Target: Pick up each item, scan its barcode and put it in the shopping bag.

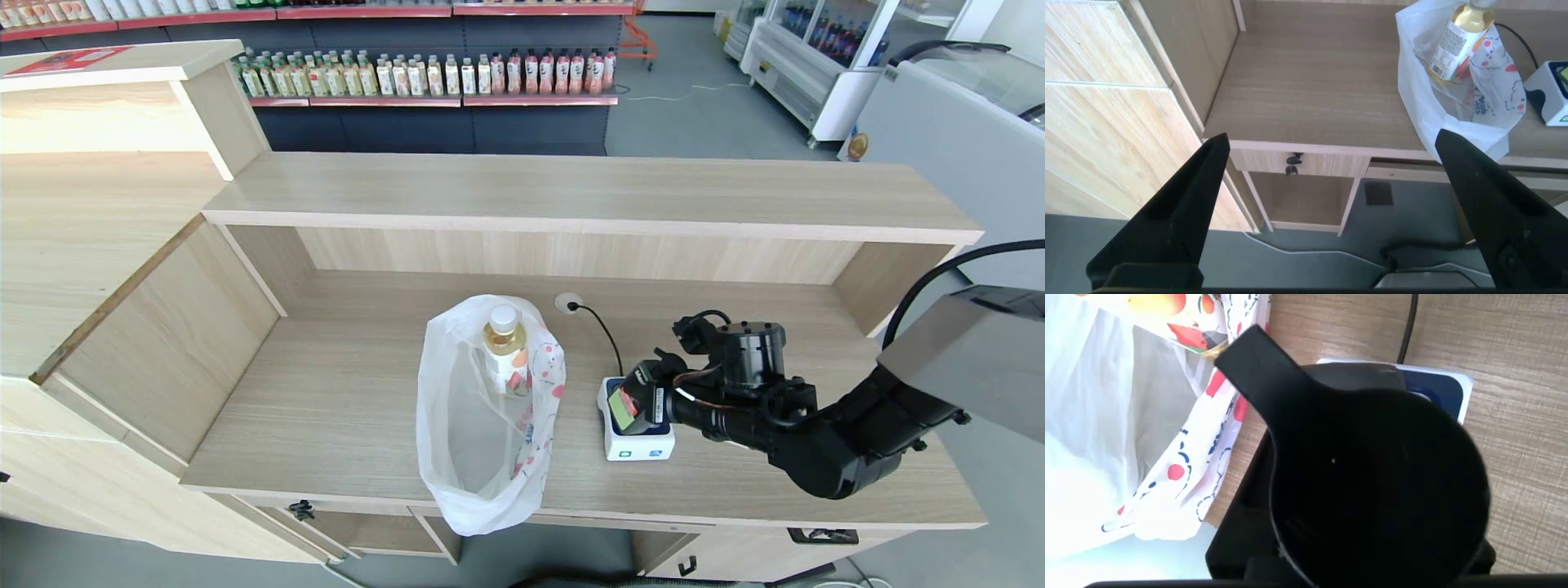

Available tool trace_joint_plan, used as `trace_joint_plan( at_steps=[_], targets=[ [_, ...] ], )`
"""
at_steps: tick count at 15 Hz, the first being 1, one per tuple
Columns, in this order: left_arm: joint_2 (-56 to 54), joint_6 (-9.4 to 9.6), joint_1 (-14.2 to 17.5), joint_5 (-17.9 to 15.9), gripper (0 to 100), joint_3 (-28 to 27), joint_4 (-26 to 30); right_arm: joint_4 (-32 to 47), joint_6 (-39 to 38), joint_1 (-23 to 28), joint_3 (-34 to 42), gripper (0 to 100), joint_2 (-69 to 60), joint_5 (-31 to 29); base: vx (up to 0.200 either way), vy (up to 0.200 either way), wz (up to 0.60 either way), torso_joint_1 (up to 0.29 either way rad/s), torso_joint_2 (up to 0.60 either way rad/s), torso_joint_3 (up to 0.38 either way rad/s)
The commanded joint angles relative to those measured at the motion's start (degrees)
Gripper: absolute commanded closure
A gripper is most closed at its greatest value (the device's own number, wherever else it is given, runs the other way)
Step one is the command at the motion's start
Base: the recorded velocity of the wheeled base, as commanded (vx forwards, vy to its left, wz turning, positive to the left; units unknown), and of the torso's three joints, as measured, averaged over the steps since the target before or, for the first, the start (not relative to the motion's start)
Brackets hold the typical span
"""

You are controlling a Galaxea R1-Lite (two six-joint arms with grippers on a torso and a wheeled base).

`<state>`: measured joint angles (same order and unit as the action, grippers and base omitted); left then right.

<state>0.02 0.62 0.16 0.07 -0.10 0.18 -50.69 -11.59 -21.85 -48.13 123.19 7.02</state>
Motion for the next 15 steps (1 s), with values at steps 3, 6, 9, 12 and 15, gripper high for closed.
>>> trace_joint_plan(
  at_steps=[3, 6, 9, 12, 15],
  targets=[
    [0.0, -0.01, 0.0, 0.0, 0, 0.0, 0.0, 0.2, -0.1, -0.2, -0.4, 100, 1.1, 0.0, 0.0, 0.0, 0.0, 0.0, 0.0, 0.0],
    [0.0, -0.01, 0.0, 0.0, 0, 0.0, 0.0, 0.2, -0.5, -0.1, -0.7, 100, 0.7, 0.1, 0.0, 0.0, 0.0, 0.0, 0.0, 0.0],
    [0.0, -0.01, 0.0, -0.1, 0, 0.0, 0.0, 0.2, -0.6, -0.2, -0.2, 100, -0.8, 0.2, 0.0, 0.0, 0.0, 0.0, 0.0, 0.0],
    [0.0, -0.01, 0.0, 0.0, 0, 0.0, 0.0, 6.9, 4.0, -3.3, 1.8, 100, -20.2, 0.2, 0.0, 0.0, 0.0, 0.0, 0.0, 0.0],
    [0.0, -0.01, 0.0, -0.1, 0, 0.0, 0.0, 12.5, 7.6, -3.2, 4.3, 100, -30.0, 0.3, 0.0, 0.0, 0.0, 0.0, 0.0, 0.0]
  ],
)
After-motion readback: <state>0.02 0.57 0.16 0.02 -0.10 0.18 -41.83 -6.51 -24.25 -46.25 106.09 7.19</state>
